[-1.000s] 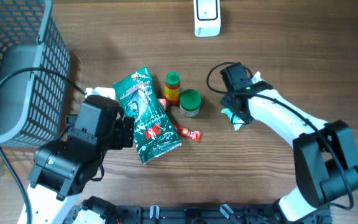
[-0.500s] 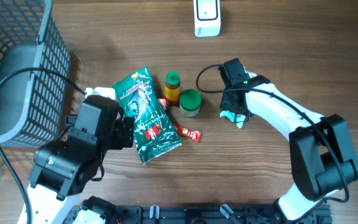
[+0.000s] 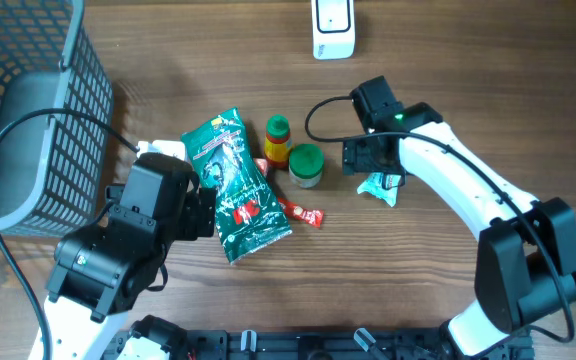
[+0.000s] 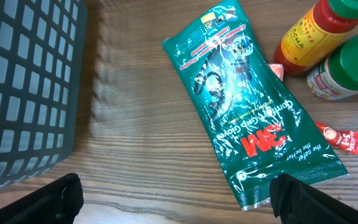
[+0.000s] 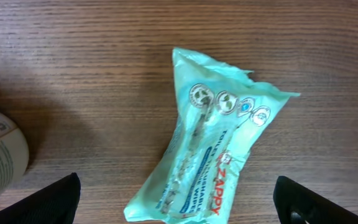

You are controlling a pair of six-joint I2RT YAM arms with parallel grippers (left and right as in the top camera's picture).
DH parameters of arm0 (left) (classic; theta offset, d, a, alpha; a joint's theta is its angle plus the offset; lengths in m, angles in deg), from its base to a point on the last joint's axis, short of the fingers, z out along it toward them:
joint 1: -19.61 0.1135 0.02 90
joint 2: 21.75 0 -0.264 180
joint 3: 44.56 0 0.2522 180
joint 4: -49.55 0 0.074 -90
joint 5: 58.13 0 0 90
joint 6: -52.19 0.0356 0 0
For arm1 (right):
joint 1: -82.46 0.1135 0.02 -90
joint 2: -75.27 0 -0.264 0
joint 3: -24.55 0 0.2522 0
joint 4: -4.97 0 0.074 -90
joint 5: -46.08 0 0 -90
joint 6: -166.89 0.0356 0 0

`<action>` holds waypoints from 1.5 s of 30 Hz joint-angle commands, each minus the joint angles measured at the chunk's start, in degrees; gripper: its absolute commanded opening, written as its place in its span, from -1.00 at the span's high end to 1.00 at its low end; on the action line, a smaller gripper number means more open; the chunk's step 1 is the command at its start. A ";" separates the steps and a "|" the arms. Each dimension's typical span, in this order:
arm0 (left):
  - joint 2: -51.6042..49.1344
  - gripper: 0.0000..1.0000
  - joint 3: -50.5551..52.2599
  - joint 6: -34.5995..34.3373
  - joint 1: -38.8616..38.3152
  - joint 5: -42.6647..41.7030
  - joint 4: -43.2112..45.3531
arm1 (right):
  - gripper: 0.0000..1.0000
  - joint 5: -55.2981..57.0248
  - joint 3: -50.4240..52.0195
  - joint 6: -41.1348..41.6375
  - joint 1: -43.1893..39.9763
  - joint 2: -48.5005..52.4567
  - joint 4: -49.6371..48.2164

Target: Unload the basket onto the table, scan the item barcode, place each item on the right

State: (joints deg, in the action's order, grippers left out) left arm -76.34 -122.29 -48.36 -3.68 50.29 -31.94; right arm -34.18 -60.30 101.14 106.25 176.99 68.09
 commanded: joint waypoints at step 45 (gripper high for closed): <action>-0.17 -1.00 0.00 0.70 -0.07 0.52 0.17 | 0.91 -73.22 -1.97 -47.78 -11.43 -6.32 15.52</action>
State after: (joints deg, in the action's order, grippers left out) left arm -76.34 -122.29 -48.36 -3.68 50.29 -31.94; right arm -92.28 -64.78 66.10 94.99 170.69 83.41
